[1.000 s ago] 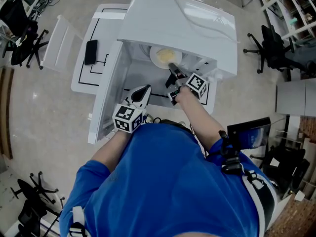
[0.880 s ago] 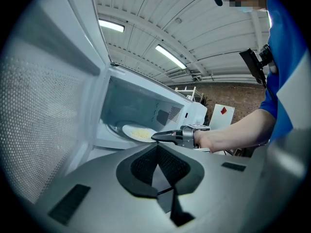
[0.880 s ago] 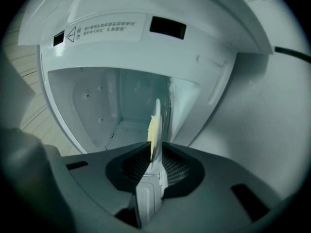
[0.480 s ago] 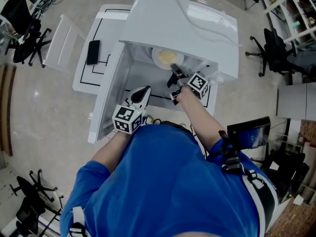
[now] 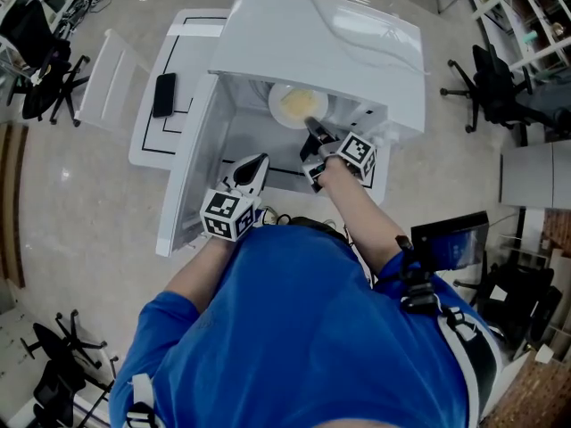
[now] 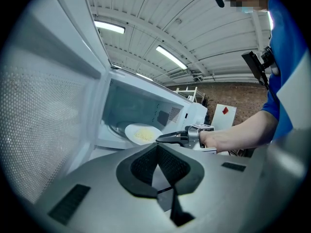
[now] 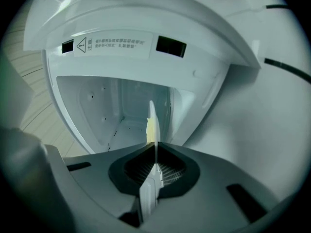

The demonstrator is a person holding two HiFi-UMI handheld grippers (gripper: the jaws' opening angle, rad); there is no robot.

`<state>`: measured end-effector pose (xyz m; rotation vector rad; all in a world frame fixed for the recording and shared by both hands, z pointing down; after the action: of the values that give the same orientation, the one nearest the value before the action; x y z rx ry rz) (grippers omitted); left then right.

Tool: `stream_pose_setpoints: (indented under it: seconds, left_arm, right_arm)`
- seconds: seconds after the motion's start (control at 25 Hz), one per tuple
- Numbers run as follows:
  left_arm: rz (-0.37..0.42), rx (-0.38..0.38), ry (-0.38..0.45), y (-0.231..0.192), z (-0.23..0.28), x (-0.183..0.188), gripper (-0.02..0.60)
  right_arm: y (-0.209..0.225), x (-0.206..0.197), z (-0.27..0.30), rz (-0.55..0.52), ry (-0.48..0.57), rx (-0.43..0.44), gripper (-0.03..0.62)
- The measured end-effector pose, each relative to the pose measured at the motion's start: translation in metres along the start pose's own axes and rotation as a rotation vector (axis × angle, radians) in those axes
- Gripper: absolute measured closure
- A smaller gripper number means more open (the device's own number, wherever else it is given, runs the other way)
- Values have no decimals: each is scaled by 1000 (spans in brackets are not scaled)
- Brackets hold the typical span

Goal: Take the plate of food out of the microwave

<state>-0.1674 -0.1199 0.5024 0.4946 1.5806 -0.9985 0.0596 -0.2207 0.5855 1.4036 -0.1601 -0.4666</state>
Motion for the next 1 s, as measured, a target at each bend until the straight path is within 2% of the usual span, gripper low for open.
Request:
stream_pose_setpoints:
  seconds: [0.48,0.76,1.0]
  left_arm:
    - [-5,32,19,10,-13,-1,572]
    - [-12,134,70,36,-27,-4,572]
    - [-13,198,96,74,-36,-13,572]
  right_arm:
    - [3,-9,-44,66,-34,60,576]
    - [-2,-4,-94,82,-113,138,576]
    - [-1,14,-147,100,-165,176,576]
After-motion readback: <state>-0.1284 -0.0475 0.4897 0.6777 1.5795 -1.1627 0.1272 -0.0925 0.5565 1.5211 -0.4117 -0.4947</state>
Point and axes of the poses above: the fingertips, and each gripper's own axes: z forward along the fingers, y to its right, x out of its top, the point moved 9 cm from there along -z, backward along the fingers, and after that the axes turned 13 degrees about y, right-handed, at the moved point
